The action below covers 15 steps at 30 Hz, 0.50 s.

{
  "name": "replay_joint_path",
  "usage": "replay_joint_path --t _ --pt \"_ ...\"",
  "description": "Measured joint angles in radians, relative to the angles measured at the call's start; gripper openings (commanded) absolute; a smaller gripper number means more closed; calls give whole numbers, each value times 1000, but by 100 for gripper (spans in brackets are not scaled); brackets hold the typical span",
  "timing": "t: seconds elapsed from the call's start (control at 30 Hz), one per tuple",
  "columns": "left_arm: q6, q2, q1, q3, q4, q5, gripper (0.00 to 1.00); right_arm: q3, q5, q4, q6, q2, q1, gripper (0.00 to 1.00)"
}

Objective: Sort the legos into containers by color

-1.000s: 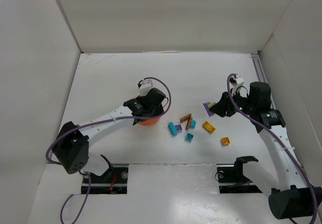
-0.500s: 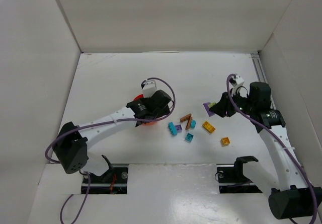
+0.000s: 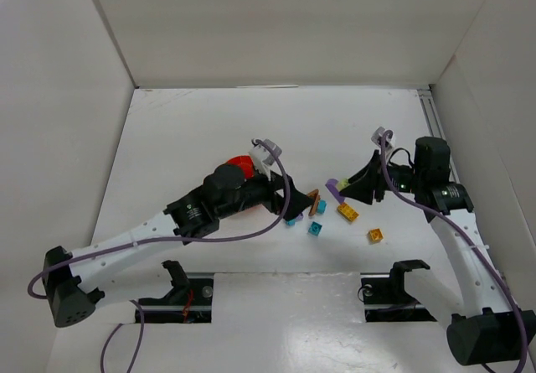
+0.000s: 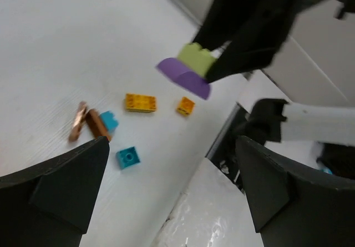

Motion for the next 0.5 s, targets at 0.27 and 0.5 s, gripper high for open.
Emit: replay_joint_path --t 0.27,0.5 --pt "249 87 -4 -10 209 417 93 -14 -178 48 -45 -37 41 0" --pt "349 126 2 -9 258 590 89 -14 -211 66 -55 -73 95 0"
